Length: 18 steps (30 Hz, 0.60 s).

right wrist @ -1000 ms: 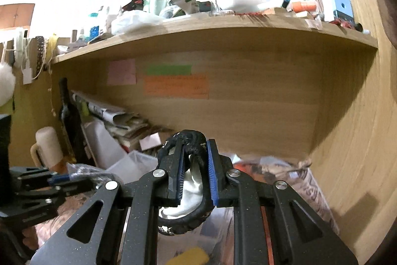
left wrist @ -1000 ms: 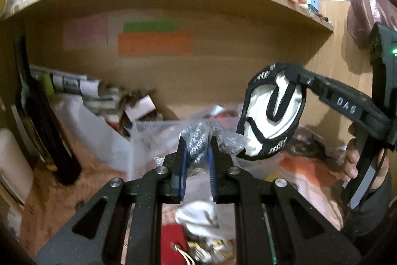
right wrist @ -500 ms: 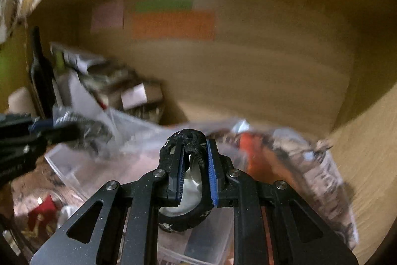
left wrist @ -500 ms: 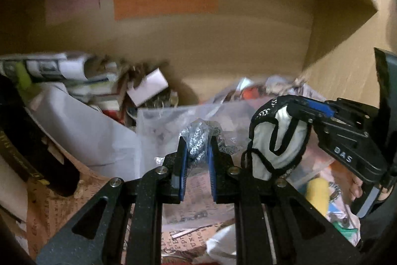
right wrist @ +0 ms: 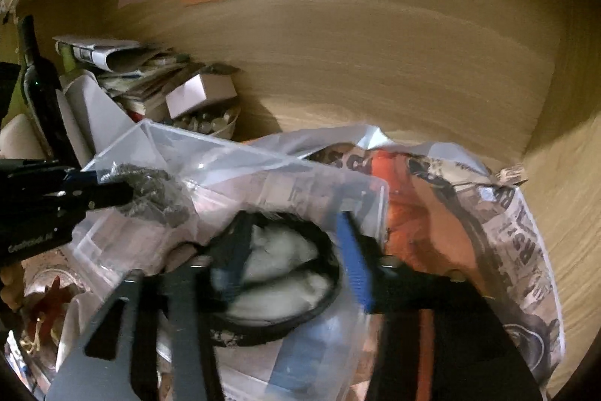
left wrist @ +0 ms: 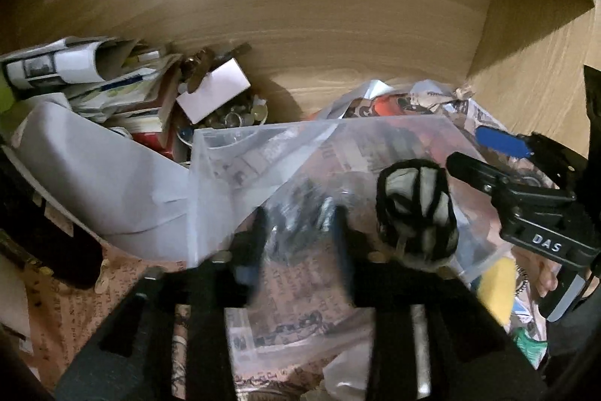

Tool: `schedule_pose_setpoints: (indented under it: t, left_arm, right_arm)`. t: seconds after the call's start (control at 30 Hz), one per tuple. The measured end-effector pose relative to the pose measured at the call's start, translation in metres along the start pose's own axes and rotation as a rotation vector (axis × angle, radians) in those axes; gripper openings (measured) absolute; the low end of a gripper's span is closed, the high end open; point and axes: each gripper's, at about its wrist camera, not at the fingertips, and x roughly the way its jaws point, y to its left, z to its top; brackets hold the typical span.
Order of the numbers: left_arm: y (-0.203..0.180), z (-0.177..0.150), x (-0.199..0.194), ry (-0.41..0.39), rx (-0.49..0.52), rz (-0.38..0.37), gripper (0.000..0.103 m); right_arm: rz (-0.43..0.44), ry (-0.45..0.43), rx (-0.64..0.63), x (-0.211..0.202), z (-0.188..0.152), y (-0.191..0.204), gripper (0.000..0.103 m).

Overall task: Organize soft objects
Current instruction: 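Lower both held items into the clear plastic box and open both tools, then grasp the red velvet pouch with the left tool while the right tool grasps the yellow sponge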

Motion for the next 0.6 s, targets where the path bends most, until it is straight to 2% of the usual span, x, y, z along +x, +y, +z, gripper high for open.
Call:
schedule_pose_setpoints:
  t: [0.03,0.07,0.1,0.17,0.23,0.33,0.47,0.6]
  left_arm:
    - [0.001,0.0,-0.006,-0.017,-0.007,0.003,0.063]
    - [0.001,0.0,-0.011,-0.032,-0.009,0.005,0.066]
    - [0.0,-0.001,-0.019,-0.056,-0.006,0.008,0.068]
    - [-0.002,0.0,-0.033,-0.082,0.004,0.013,0.072]
    - [-0.002,-0.001,-0.048,-0.115,-0.001,0.016,0.085]
    - [-0.004,-0.007,-0.073,-0.17,0.001,0.027,0.096]
    - [-0.005,-0.02,-0.09,-0.198,-0.003,0.041,0.103]
    - [-0.006,-0.037,-0.092,-0.166,0.002,0.034,0.103]
  right_arm:
    - [-0.01,-0.017,-0.002,-0.004,0.002,0.0,0.067]
    - [-0.018,-0.035,-0.002,-0.01,0.003,0.0,0.078]
    - [-0.027,-0.058,-0.002,-0.017,0.004,0.0,0.082]
    - [-0.029,-0.091,-0.006,-0.029,0.008,0.001,0.086]
    - [-0.023,-0.125,-0.012,-0.045,0.009,0.003,0.089]
    - [-0.008,-0.169,-0.009,-0.066,0.007,0.005,0.101]
    - [-0.004,-0.202,-0.015,-0.088,-0.001,0.009,0.103]
    - [0.0,-0.211,-0.004,-0.101,-0.012,0.011,0.103]
